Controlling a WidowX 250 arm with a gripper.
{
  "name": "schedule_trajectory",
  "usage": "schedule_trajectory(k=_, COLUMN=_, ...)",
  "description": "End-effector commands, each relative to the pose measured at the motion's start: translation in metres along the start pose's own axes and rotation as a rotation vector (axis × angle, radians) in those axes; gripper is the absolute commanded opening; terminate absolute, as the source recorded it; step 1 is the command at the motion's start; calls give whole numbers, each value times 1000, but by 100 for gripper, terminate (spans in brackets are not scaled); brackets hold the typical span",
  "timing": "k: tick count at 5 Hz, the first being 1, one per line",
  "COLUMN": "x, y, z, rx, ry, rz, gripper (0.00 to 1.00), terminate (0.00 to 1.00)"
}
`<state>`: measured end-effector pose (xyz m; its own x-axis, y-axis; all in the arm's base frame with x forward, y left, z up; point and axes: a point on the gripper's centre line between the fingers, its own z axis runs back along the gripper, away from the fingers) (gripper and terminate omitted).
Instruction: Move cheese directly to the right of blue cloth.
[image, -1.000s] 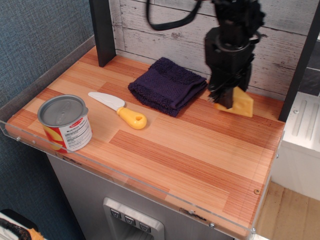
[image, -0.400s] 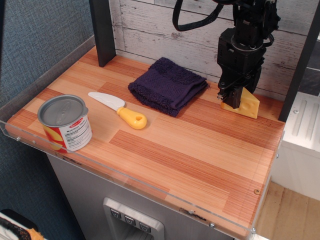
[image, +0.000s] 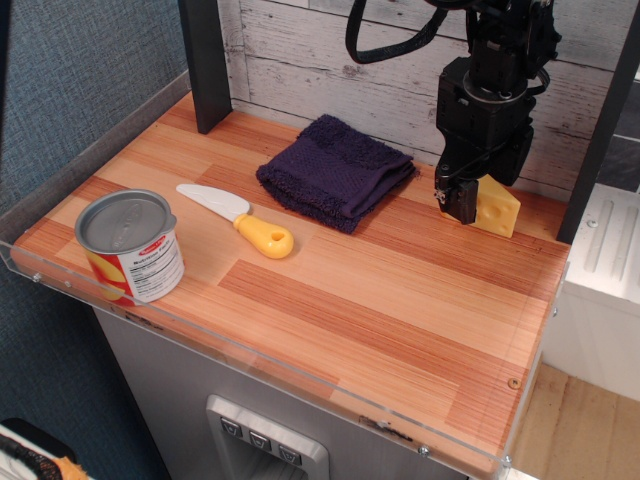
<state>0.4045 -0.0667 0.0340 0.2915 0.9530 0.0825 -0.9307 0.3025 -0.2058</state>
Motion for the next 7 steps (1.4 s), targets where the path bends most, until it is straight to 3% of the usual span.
schedule_trajectory(k=1, x=5, y=-14, z=42, rx=-116, ry=3, rz=-3, gripper=100, terminate=0)
schedule_trajectory(k=3, x=9, y=-5, z=70, rx=-173, ry=6, rz=-26, gripper=100, terminate=0)
schedule_trajectory(k=5, x=33, y=47, z=90, rx=-64, ry=-25, rz=-192, gripper=100, terminate=0)
schedule_trajectory(k=7, x=83, y=81, z=102, rx=-49, ry=-94, rz=-289, gripper=100, terminate=0)
